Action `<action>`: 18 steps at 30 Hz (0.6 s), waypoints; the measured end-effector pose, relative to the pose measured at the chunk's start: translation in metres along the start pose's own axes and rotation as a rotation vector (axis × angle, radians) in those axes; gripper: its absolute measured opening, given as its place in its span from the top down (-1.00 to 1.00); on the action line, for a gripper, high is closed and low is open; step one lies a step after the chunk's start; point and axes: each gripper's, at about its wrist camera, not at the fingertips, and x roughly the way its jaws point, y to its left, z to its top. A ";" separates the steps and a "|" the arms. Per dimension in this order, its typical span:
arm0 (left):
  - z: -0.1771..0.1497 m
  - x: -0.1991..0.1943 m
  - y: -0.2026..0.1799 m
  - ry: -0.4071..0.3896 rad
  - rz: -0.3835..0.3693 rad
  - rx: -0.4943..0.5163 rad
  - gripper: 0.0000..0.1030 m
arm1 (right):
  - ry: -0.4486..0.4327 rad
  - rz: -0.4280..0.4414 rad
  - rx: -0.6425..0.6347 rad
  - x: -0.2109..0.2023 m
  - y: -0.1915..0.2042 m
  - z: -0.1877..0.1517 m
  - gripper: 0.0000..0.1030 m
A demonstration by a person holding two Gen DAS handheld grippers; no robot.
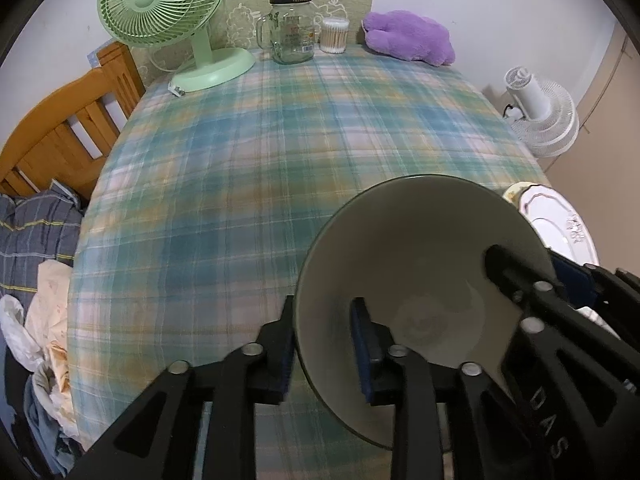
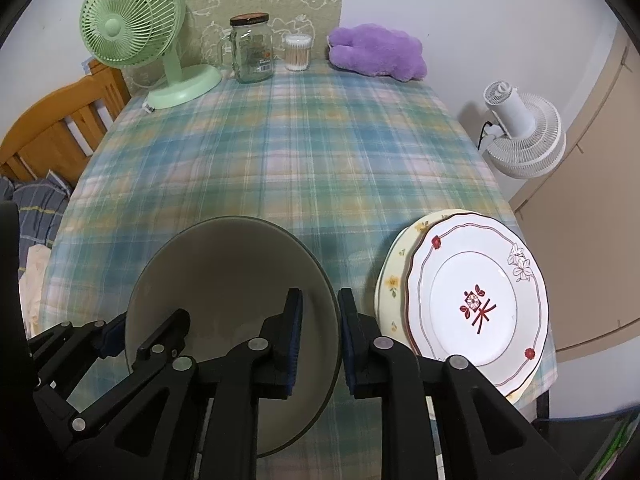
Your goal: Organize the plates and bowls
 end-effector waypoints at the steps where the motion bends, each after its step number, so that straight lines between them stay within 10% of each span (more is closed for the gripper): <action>1: 0.000 -0.003 0.000 -0.005 -0.014 0.004 0.29 | 0.004 0.017 -0.004 -0.001 0.000 0.000 0.37; 5: -0.001 -0.011 -0.001 -0.020 -0.036 0.011 -0.23 | 0.018 0.054 0.004 -0.006 -0.001 -0.002 -0.16; 18: 0.004 -0.003 -0.005 -0.015 -0.030 -0.003 -0.53 | 0.075 0.120 0.075 0.007 -0.022 0.000 -0.20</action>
